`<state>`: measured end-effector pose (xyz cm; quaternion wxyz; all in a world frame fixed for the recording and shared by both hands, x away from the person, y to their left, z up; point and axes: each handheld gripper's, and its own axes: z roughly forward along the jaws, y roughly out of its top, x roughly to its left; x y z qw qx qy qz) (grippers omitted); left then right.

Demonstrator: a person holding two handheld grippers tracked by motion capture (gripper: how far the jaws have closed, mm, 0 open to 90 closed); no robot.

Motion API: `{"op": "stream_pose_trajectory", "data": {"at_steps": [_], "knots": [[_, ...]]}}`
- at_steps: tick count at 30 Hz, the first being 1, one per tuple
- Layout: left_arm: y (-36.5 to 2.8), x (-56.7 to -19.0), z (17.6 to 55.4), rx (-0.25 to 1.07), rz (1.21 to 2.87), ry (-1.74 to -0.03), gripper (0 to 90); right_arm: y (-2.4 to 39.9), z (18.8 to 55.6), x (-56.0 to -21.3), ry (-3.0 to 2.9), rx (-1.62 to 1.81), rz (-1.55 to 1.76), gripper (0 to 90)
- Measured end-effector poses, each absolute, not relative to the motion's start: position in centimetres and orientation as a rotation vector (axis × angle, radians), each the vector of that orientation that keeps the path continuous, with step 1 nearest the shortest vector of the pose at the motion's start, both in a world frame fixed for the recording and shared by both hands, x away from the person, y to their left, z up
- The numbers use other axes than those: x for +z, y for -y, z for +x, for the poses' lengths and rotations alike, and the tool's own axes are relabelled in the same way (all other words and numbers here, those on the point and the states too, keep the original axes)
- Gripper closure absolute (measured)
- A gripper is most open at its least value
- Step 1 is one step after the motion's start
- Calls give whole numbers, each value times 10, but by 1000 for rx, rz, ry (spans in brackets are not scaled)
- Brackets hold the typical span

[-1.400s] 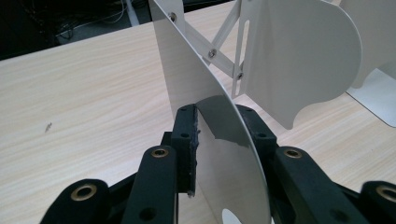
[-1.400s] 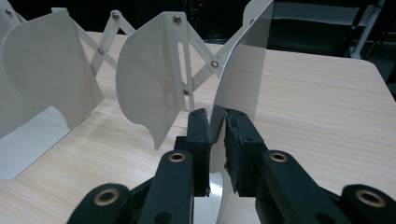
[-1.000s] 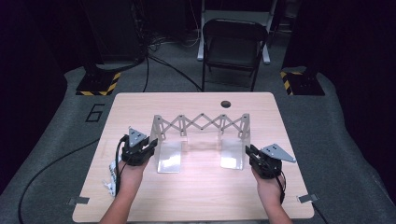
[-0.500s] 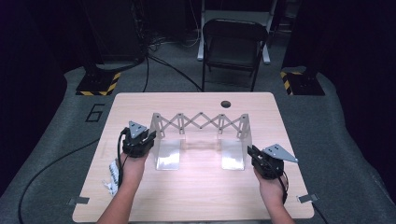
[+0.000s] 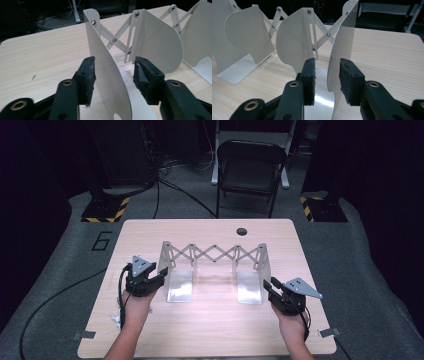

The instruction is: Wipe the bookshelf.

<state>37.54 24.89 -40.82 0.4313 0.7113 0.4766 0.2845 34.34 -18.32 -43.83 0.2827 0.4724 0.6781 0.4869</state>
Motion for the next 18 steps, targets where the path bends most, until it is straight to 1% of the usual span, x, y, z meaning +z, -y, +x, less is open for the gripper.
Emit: {"op": "stream_pose_trajectory", "data": {"at_steps": [4,8,12,18], "knots": [[-257,-409,362,717,1802,-1160,440,183,338,-439,-1808,1300,1245,567],[-272,-410,347,680,1797,-1132,384,186,332,-441,-1790,1310,1243,494],[-288,-418,338,647,1793,-1158,367,188,328,-449,-1796,1312,1239,456],[-304,-433,333,655,1797,-1201,344,187,324,-457,-1817,1329,1244,430]]}}
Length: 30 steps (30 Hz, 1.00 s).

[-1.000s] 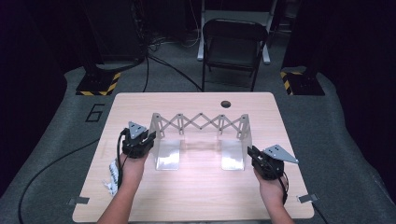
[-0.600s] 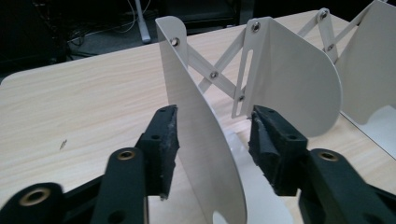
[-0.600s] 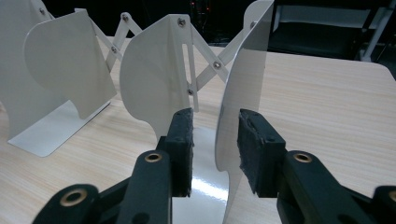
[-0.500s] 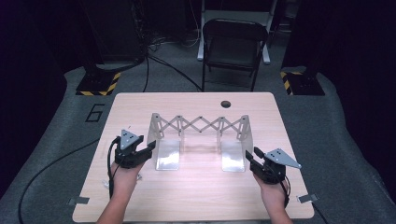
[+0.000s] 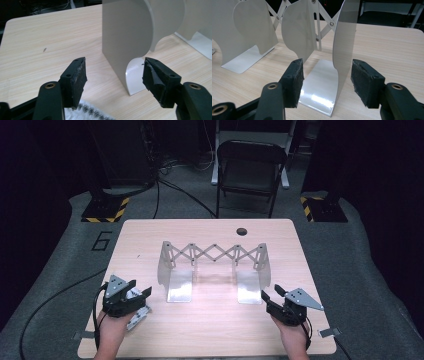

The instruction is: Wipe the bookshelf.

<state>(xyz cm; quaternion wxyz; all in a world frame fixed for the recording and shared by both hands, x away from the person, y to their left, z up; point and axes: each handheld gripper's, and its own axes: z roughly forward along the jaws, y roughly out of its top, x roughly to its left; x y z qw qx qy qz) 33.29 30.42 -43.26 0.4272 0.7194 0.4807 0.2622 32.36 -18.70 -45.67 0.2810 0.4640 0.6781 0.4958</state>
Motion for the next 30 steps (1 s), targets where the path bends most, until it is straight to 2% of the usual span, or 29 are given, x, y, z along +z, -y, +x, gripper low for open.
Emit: {"op": "stream_pose_trajectory", "data": {"at_steps": [12,30], "knots": [[-327,-463,325,647,1811,-1294,316,190,318,-466,-1822,1342,1275,423],[-333,-476,324,649,1752,-1328,327,200,313,-490,-1835,1341,1328,411]]}}
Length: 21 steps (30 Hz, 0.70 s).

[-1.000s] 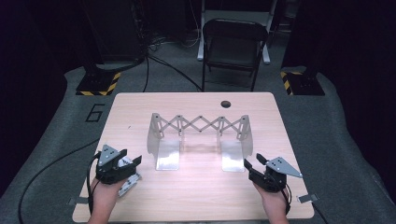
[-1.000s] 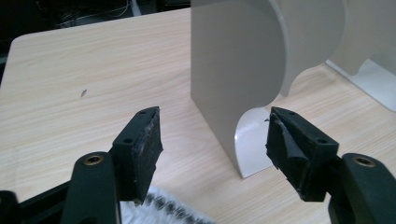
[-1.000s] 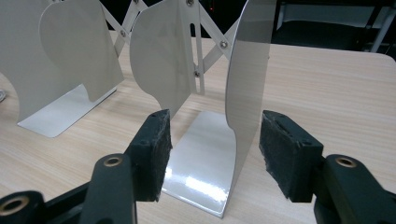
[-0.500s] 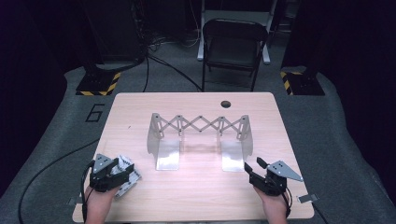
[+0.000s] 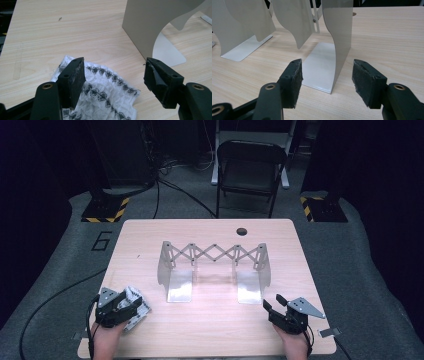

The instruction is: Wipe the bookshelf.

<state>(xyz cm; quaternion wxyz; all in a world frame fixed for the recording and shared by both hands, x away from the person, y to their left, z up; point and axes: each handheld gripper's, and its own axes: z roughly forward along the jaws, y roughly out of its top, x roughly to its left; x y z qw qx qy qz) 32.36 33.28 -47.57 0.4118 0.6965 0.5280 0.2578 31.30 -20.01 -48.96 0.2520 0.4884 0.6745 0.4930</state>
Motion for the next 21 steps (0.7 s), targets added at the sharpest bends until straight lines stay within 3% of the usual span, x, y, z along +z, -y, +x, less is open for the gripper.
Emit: {"op": "stream_pose_trajectory", "data": {"at_steps": [21], "knots": [[-317,-480,323,639,1841,-1256,328,191,320,-504,-1972,1301,1335,399]]}}
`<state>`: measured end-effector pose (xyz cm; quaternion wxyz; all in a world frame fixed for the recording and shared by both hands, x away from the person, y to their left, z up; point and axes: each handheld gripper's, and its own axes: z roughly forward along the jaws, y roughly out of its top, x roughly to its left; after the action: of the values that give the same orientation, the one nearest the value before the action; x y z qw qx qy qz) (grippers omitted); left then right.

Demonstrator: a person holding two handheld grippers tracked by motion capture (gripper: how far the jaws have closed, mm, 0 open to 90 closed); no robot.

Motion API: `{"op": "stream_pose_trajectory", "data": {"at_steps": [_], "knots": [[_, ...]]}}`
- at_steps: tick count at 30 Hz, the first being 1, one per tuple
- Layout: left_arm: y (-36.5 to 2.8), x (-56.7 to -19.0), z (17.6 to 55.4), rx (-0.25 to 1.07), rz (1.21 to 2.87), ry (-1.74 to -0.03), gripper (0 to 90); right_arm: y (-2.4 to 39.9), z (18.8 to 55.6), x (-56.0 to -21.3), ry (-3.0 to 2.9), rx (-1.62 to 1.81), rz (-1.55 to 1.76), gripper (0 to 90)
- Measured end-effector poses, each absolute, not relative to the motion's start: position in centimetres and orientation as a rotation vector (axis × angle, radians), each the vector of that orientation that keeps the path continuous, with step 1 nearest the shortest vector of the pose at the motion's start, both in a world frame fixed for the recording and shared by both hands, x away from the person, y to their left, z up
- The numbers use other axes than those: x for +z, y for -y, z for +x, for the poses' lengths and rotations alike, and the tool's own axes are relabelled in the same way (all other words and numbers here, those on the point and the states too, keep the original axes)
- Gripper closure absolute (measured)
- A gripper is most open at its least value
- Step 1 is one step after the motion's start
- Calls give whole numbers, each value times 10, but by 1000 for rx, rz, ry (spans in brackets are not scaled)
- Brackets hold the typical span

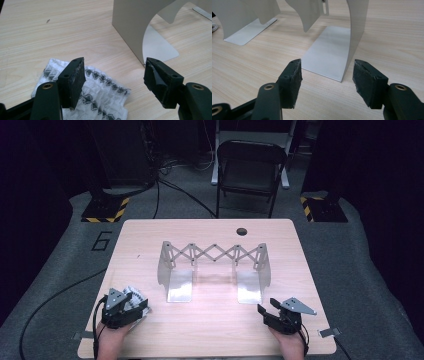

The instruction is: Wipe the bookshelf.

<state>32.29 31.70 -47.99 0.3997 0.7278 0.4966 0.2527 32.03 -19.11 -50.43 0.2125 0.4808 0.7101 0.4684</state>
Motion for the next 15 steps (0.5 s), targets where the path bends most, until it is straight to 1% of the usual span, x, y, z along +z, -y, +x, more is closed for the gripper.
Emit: {"op": "stream_pose_trajectory", "data": {"at_steps": [4,11,15], "knots": [[-312,-482,322,651,1853,-1234,328,188,322,-508,-1991,1289,1356,394],[-311,-483,324,611,1860,-1230,325,188,322,-510,-1984,1295,1348,395],[-311,-485,325,616,1859,-1231,325,187,324,-513,-1994,1297,1364,395]]}}
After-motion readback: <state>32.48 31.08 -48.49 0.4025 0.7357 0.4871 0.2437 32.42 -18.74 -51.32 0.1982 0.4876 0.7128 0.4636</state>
